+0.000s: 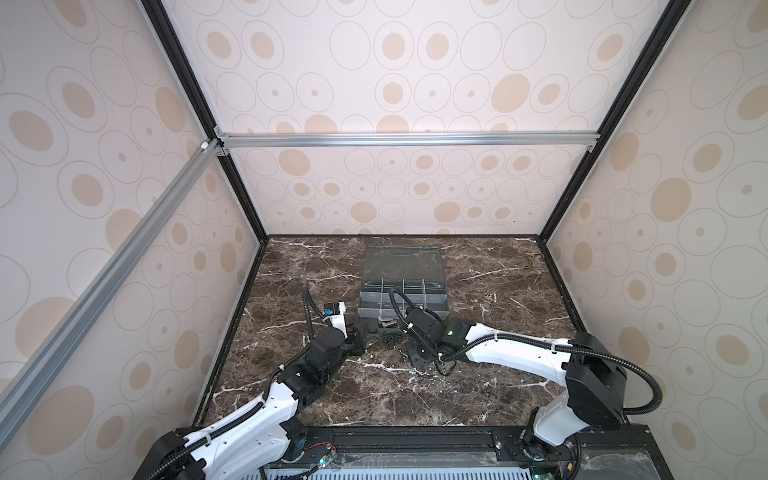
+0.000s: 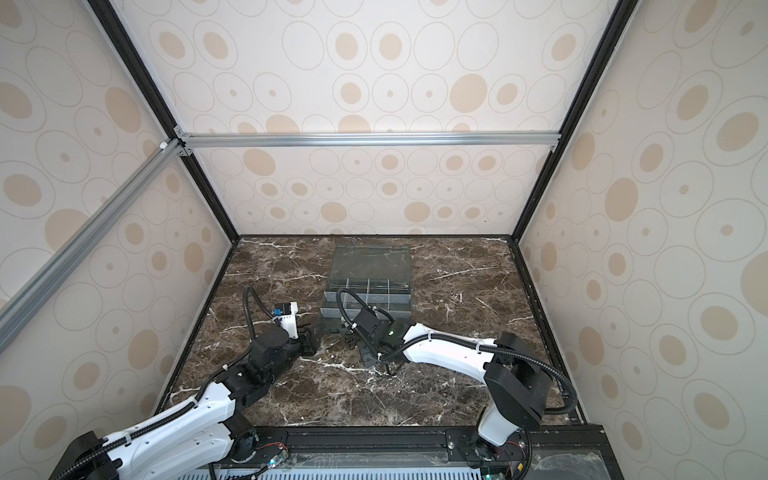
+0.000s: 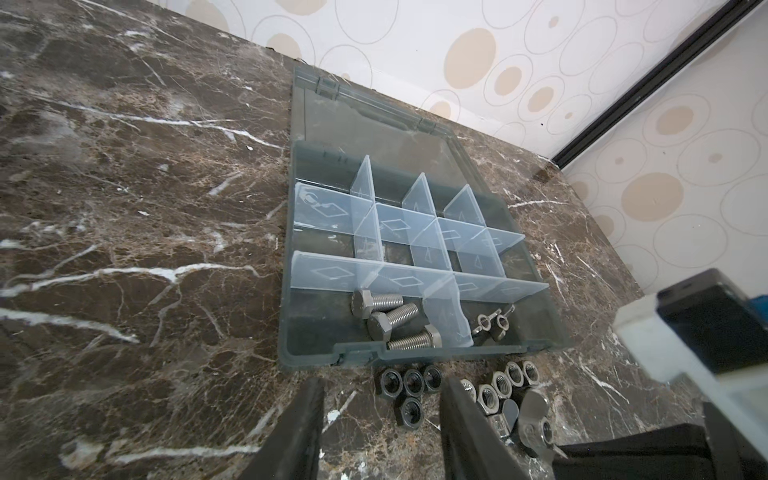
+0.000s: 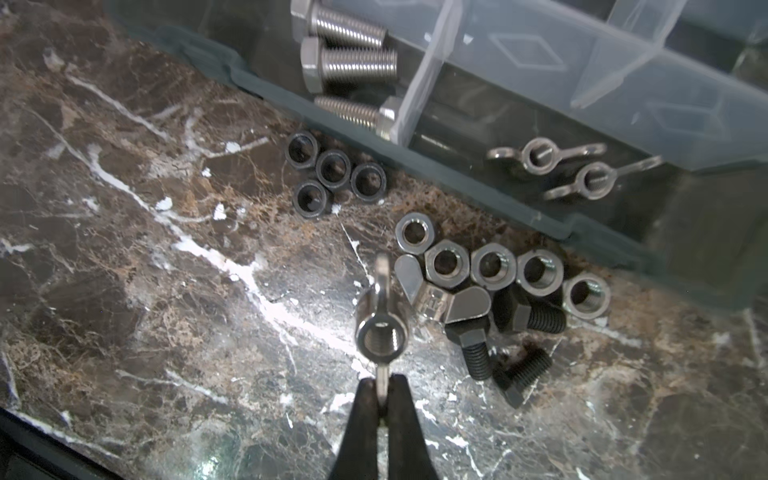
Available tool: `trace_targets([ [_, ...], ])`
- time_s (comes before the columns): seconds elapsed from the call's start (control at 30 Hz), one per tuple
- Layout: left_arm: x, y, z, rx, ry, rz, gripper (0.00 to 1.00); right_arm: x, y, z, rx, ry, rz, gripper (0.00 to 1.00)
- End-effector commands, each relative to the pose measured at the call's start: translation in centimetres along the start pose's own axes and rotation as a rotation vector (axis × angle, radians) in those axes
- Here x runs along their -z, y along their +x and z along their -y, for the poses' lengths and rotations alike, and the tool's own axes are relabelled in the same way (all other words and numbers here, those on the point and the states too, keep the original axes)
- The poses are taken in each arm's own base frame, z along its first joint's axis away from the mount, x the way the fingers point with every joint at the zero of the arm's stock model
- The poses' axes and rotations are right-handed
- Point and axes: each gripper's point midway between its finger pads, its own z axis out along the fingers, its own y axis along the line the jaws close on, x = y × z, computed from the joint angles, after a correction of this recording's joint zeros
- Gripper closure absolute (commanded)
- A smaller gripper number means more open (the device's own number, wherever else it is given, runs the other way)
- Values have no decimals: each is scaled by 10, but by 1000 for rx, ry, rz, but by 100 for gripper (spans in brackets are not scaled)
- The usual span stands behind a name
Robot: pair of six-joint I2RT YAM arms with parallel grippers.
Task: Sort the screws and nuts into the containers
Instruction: 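Lift the wing nut with the right gripper and carry it over the organizer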
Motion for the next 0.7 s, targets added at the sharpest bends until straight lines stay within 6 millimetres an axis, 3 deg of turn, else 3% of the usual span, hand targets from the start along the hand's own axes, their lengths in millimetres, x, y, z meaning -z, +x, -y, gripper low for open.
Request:
trace_targets([
  [0.0,-4,-4,-4,-8,-15,26,54,-2,-16,8,15,37,16,100],
  [0.67,-13,4,5,-17,18,-41,53,-25,-59,57,-96,86,32,100],
])
